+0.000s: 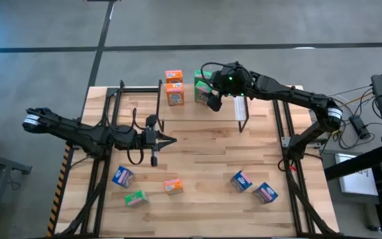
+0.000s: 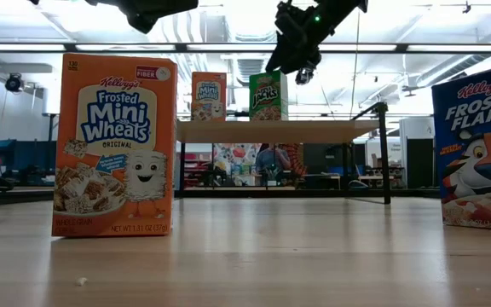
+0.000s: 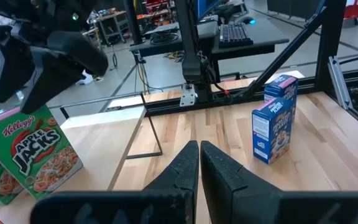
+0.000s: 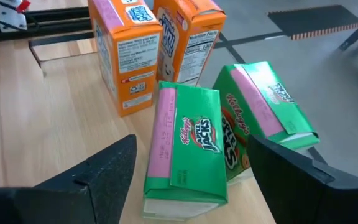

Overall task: Stack cereal on shelf
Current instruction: Put the right green cereal box aligned with the other green cereal box on the shelf

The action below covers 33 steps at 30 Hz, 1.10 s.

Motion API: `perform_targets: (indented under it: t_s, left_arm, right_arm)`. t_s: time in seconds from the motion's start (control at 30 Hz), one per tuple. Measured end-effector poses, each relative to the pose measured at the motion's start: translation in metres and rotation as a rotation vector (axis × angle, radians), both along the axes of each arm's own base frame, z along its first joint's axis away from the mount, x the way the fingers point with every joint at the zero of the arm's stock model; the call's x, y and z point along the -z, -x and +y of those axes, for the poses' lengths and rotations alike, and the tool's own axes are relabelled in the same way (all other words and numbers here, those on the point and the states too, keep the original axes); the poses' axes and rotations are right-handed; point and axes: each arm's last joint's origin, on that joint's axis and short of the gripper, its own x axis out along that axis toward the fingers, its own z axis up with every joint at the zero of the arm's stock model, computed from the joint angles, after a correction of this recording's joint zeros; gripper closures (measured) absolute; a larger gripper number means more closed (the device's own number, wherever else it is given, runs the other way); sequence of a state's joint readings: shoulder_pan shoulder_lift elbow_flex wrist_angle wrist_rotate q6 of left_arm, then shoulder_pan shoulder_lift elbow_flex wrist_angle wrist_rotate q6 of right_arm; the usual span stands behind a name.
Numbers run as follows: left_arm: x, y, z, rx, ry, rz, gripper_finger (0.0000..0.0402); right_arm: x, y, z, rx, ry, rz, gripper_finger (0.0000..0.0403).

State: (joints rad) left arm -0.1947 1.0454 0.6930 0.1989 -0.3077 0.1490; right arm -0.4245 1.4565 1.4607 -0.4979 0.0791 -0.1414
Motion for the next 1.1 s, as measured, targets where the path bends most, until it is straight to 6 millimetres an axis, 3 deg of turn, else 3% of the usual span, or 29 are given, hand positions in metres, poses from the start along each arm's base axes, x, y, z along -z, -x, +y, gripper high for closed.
perform_targets:
  t_s: [0.27, 0.7, 1.1]
  left_arm:
    - [0.000, 0.000, 0.000, 0.000, 0.000, 0.000, 0.0401]
    - [0.000, 0.000, 0.000, -0.002, 0.011, -0.002, 0.0401]
    - [0.000, 0.000, 0.000, -0.002, 0.016, -0.003, 0.0401]
  right_arm:
    - [0.013, -0.008, -0.004, -0.025, 0.015, 0.058, 0.0140]
    - [0.010, -0.004, -0.002, -0.118, 0.113, 0.123, 0.0209]
    - [0.012, -0.006, -0.004, -0.256, 0.198, 0.150, 0.0213]
